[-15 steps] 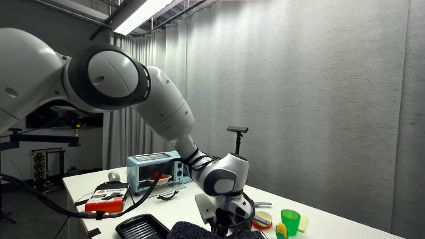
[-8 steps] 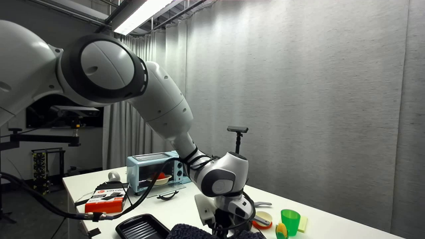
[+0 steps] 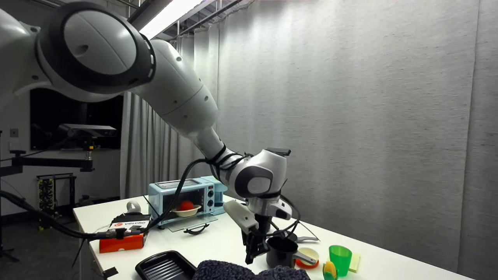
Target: Move the blanket to the right
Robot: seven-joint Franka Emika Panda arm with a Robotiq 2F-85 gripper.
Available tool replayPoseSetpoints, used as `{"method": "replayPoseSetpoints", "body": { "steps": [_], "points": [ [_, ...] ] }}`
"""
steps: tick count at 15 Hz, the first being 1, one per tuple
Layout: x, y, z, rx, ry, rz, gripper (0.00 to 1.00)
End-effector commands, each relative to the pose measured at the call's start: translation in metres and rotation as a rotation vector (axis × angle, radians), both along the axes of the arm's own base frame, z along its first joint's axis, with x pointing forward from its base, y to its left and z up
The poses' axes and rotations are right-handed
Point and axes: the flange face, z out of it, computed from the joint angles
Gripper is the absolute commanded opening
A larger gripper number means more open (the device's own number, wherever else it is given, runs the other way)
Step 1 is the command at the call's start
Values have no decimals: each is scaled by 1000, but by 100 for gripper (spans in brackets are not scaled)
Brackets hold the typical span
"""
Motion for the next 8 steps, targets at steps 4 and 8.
{"method": "replayPoseSetpoints", "body": {
  "steps": [4,8],
  "points": [
    [-8,17,87,-6,13,278,0],
    [-9,26,124,8,-13,380,26]
  ]
}}
